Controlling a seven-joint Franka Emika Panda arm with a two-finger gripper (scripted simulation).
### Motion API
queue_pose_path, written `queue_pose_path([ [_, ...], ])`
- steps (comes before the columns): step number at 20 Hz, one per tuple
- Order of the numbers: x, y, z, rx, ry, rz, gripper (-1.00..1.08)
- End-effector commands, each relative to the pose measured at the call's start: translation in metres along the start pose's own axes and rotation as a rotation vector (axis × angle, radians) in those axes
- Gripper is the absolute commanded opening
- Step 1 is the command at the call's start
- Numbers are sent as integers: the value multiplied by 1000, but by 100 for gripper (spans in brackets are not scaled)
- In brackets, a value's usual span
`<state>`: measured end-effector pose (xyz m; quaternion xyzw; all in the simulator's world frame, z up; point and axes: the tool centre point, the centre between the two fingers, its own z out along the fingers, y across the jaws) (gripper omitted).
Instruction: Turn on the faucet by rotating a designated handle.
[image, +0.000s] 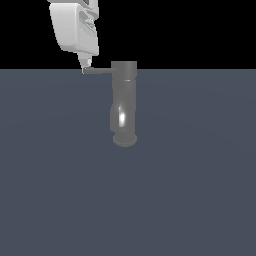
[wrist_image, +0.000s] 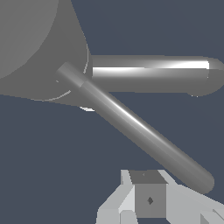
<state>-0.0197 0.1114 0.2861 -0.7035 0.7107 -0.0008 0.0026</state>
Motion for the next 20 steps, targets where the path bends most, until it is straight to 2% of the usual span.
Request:
queue_pose_path([
  [1, 14, 7, 0, -3, 3, 12, -100],
  [15, 55, 45, -1, -5, 3, 10, -100],
  [17, 47, 42, 0, -2, 2, 1, -100],
  [20, 66, 41, 0, -3, 2, 3, -100],
])
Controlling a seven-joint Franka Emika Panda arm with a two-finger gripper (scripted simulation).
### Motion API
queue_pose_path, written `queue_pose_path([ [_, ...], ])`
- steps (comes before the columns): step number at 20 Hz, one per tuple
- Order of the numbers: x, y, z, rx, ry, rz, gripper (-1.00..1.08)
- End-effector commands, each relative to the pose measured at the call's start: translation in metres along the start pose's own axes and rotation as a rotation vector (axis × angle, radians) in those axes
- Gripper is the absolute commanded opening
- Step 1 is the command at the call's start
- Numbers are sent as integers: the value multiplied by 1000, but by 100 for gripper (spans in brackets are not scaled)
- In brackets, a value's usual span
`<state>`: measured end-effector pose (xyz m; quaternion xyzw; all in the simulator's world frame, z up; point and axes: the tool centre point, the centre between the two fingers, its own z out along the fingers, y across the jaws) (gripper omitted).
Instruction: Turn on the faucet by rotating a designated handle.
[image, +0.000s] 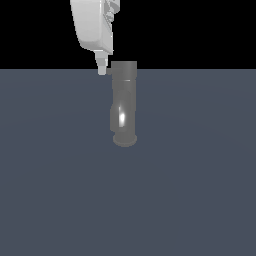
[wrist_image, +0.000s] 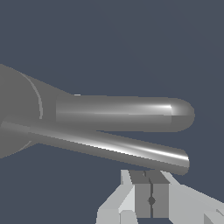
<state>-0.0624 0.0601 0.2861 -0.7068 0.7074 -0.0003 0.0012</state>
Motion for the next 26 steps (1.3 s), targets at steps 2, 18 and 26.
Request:
queue_pose_path([
  [2, 27, -1, 0, 0, 1, 13, -100],
  [18, 89, -8, 0, -2, 0, -14, -100],
  [26, 112, -29, 0, -2, 0, -5, -100],
])
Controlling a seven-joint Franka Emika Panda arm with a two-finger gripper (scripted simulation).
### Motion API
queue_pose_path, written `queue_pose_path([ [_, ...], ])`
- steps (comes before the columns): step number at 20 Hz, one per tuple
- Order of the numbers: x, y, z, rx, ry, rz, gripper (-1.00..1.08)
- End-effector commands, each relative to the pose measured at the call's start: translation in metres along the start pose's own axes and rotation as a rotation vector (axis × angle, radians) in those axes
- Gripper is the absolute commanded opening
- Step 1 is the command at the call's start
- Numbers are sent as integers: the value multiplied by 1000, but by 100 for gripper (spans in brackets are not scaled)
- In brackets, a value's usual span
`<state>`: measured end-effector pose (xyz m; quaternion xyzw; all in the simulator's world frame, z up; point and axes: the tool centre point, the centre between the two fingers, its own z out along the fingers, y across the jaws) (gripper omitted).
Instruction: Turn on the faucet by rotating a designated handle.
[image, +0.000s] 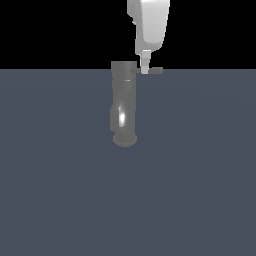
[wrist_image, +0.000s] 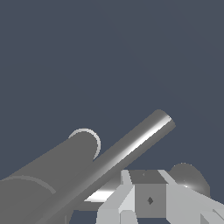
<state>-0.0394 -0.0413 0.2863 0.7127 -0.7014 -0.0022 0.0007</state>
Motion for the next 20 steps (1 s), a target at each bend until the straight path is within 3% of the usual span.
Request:
queue_pose_path([
  [1, 13, -8, 0, 5, 1, 13, -100],
  [20, 65, -52, 0, 4, 2, 32, -100],
])
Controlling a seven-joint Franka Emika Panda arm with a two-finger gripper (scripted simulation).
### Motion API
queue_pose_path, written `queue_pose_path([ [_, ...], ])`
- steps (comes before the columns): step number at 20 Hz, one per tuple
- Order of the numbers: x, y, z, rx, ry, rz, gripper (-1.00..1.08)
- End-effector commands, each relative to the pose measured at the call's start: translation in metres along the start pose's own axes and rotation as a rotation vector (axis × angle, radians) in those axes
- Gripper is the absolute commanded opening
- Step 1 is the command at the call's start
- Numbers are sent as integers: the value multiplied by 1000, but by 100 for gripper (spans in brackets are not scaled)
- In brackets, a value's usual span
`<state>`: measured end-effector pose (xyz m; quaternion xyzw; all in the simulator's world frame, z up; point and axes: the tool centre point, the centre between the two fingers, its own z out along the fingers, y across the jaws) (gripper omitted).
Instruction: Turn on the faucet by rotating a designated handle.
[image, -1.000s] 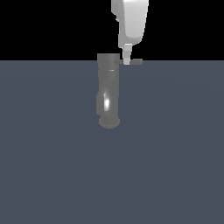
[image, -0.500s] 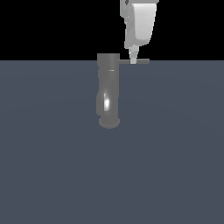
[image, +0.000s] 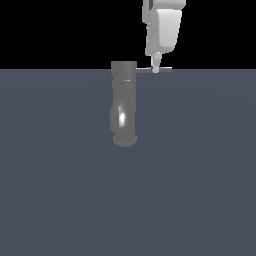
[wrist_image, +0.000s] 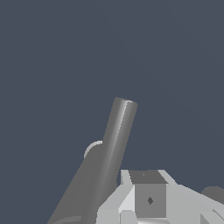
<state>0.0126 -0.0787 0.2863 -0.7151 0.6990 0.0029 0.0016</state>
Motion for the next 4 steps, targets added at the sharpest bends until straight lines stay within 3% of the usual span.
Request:
queue_pose_path([
  [1, 30, -3, 0, 2, 6, 40, -100],
  [4, 35, -7, 0, 2, 6, 42, -100],
])
